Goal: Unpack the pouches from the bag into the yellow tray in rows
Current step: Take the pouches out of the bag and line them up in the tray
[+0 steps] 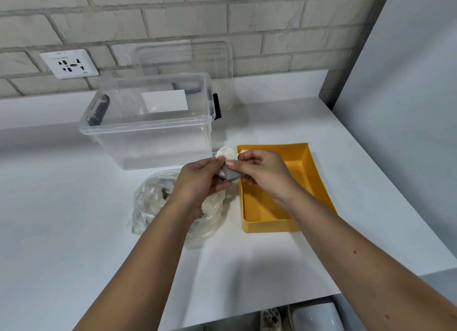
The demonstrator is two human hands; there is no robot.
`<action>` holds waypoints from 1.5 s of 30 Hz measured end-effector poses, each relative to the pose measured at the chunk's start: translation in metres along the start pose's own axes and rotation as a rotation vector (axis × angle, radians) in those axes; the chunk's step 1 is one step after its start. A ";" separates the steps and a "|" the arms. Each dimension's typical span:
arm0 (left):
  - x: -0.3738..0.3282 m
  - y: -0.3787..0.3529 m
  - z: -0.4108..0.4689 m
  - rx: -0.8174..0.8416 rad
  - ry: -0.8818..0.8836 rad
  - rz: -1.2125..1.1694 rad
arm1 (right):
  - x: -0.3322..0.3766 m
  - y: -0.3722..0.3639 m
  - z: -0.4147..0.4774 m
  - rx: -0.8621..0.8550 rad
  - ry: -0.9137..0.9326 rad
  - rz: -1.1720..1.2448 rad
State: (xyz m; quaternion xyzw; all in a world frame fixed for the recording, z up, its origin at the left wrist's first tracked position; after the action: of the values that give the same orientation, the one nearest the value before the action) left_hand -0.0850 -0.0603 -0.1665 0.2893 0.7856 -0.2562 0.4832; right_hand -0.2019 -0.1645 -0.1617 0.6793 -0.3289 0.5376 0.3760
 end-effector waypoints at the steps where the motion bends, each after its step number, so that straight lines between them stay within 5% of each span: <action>1: 0.001 0.000 -0.001 0.004 0.009 -0.015 | 0.000 0.002 0.001 -0.015 0.002 0.000; 16: -0.002 0.008 -0.004 0.016 0.069 -0.203 | 0.004 0.007 -0.011 0.009 0.035 0.025; 27: 0.000 0.007 -0.008 0.020 0.035 -0.064 | 0.016 0.007 -0.007 0.001 0.087 -0.048; 33: -0.014 0.018 -0.009 -0.014 0.010 -0.229 | 0.008 0.061 0.019 -0.164 0.042 0.152; 40: -0.020 0.019 -0.012 0.006 -0.008 -0.204 | -0.052 0.039 0.045 0.026 -0.121 -0.183; 45: -0.013 0.022 -0.013 -0.005 -0.008 -0.076 | -0.058 0.030 0.057 -0.003 -0.105 -0.302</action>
State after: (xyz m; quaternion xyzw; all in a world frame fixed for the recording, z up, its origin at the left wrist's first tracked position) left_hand -0.0730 -0.0383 -0.1522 0.2571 0.7946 -0.2736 0.4772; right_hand -0.2118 -0.2257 -0.2220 0.7475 -0.2431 0.4383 0.4360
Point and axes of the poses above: each hand's wrist, its own z-axis towards the middle knuckle, its own y-axis out of the back of the hand, x = y × z, the point moved 7 cm from there along z, towards the middle knuckle, and after that the axes turned 6 degrees about -x, right-handed, at the moved point
